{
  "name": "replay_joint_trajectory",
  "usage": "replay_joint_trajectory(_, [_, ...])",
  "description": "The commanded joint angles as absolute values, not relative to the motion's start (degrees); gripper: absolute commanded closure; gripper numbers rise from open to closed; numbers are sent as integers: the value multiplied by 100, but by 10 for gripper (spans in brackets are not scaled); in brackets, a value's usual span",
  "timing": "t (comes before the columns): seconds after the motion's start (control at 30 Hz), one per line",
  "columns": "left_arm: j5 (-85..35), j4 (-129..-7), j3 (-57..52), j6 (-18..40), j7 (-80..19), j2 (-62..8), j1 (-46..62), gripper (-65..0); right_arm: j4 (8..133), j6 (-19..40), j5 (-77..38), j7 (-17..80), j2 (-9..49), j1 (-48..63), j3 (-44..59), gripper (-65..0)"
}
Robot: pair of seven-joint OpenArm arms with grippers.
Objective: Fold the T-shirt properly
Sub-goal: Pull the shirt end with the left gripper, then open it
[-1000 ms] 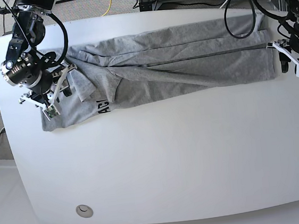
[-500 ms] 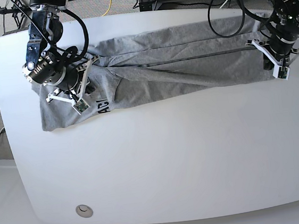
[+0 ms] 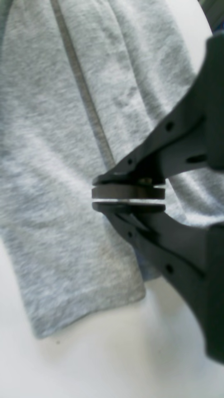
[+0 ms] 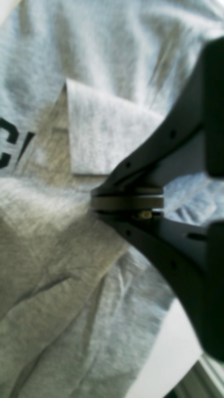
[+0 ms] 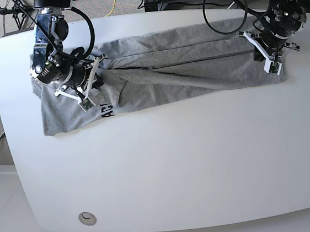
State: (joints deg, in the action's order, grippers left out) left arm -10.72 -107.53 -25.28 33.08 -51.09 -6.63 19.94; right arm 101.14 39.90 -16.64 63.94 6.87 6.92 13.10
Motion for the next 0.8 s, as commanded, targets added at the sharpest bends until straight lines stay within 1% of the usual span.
replay_joint_trajectory(0.0, [-1112,-10826,-2563,3301,-5130,-725,1974,-3,10000,4000,-1525,6176,734,646,1332,0])
replay_joint_trajectory(0.23, [-1103,-10475,-2563,3301,-5138,-734,1938,-3,9833,4000,-963,6044,567,655,1341,0])
replay_joint_trajectory(0.53, [-1112,-9851,-2598,3301,-5112,-936,1666,-3,9833,4000,-857,6044,532,673,1358,0])
replay_joint_trajectory(0.77, [-1103,-9420,-2563,3301,-4558,-954,1525,-3,9859,4000,-884,5947,532,778,1367,0])
